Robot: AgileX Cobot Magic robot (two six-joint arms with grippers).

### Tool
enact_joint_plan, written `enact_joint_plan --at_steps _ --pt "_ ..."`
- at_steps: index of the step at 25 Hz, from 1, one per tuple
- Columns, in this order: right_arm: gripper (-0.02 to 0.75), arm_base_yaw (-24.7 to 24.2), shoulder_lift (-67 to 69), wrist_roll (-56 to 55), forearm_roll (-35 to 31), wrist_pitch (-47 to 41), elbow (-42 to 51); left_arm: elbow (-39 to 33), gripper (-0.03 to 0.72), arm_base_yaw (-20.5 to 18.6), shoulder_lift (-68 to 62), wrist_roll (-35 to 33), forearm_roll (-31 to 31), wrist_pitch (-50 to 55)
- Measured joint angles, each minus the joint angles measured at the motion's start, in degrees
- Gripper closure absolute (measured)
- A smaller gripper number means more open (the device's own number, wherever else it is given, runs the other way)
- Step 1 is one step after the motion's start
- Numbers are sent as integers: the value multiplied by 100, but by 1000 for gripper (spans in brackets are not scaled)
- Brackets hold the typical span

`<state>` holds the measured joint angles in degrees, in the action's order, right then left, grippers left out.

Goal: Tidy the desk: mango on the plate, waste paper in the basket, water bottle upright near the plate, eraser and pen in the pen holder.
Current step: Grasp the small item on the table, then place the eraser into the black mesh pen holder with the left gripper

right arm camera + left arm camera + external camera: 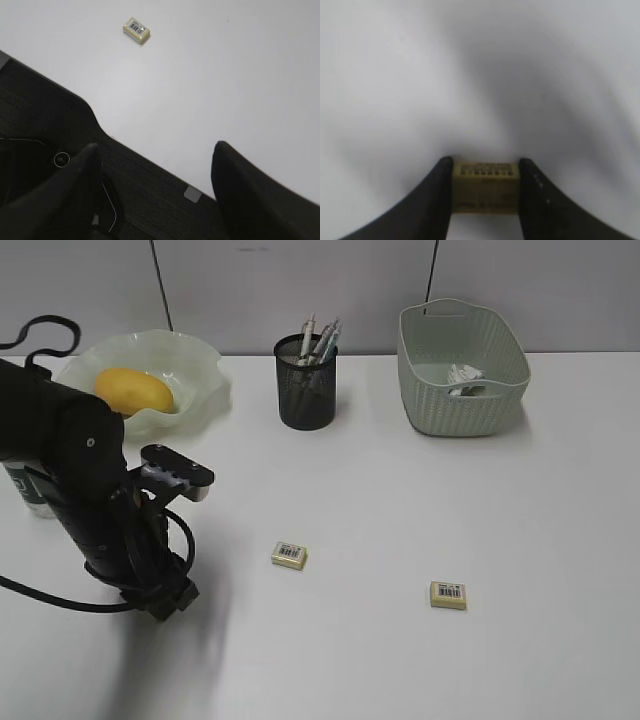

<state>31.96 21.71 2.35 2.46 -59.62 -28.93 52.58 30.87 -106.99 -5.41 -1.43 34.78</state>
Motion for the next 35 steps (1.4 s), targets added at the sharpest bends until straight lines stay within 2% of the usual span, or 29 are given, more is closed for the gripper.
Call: enact_joint_plan --at_steps 7,11,20,24,29,35 --pt "196 0 0 0 0 0 0 0 384 6 73 -4 -84 211" --pt "196 0 0 0 0 0 0 331 385 10 333 -4 -7 702" --pt "196 0 0 -7 0 0 0 2336 385 10 524 -4 206 977" --pt "196 0 0 -7 0 0 0 3353 385 -205 372 -4 219 909" --pt "197 0 0 -7 0 0 0 4582 385 -496 -329 -4 -91 856" --pt "197 0 0 -7 0 0 0 5525 386 -503 -1309 -4 -727 386"
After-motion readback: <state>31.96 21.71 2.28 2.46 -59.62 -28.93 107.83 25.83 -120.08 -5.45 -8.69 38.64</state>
